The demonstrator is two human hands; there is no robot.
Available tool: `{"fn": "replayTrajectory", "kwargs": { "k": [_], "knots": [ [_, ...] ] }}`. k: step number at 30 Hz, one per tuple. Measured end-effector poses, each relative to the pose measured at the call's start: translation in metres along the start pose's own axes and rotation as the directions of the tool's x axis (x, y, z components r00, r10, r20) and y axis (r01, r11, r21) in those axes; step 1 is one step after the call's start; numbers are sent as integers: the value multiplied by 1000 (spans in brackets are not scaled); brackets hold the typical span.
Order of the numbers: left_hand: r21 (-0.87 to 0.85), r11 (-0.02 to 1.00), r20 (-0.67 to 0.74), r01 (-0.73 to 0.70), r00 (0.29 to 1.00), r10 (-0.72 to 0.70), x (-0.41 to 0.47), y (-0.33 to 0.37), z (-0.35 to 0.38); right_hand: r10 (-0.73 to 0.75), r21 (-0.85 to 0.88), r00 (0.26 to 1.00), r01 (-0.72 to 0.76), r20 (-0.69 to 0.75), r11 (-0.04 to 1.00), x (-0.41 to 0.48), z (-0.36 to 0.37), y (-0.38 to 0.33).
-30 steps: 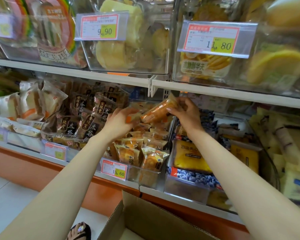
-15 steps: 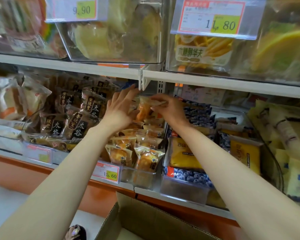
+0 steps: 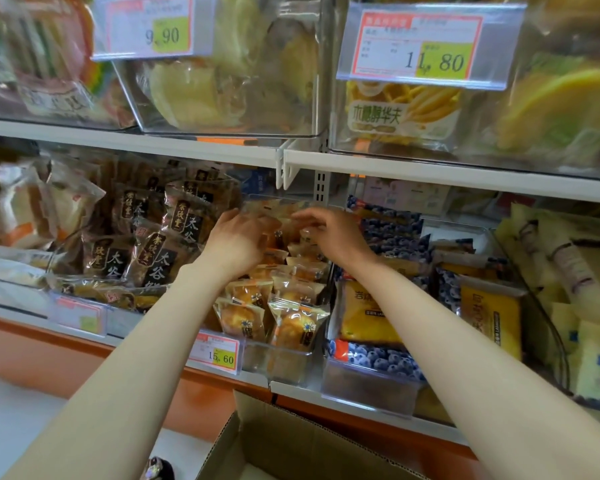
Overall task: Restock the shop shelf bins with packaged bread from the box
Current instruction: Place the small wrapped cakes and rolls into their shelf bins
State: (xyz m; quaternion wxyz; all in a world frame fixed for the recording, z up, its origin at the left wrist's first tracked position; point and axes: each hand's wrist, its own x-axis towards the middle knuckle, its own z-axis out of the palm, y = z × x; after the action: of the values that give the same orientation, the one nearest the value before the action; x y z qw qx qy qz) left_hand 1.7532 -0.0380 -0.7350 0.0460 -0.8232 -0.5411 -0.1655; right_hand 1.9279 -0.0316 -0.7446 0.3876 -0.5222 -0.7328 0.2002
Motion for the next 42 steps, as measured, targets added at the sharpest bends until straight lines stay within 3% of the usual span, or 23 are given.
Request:
{"fn": "replayTrajectory", "kwargs": {
  "k": [9, 15, 22, 27, 34, 35, 39, 42],
  "knots": [
    [-139, 983, 265, 124, 961, -84, -2, 2, 5, 86, 90, 987, -74, -134, 993, -5, -25, 12],
    [-64, 982, 188, 179, 968, -164, -3, 19, 9, 105, 61, 986, -98, -126, 993, -10, -36, 18],
    [-216, 958, 51, 188, 982, -181, 23, 37, 9, 104, 67, 986, -96, -131, 993, -10, -45, 21],
    [-305, 922, 142, 239, 969, -204, 52, 36, 28, 108, 85, 987, -98, -117, 992, -11, -50, 25],
    [-495, 784, 116, 375, 922, -368, 63, 45, 26, 110, 65, 988, -104, -103, 992, -13, -54, 35],
    [-552, 734, 111, 396, 907, -405, 64, 45, 23, 115, 69, 989, -109, -97, 992, -13, -54, 36],
    [-834, 368, 159, 411, 818, -553, 57, 39, 8, 135, 108, 988, -126, -79, 986, -14, -54, 36],
    [-888, 278, 156, 367, 808, -569, 46, 32, -5, 143, 113, 988, -135, -63, 984, -16, -54, 33]
  ]
}}
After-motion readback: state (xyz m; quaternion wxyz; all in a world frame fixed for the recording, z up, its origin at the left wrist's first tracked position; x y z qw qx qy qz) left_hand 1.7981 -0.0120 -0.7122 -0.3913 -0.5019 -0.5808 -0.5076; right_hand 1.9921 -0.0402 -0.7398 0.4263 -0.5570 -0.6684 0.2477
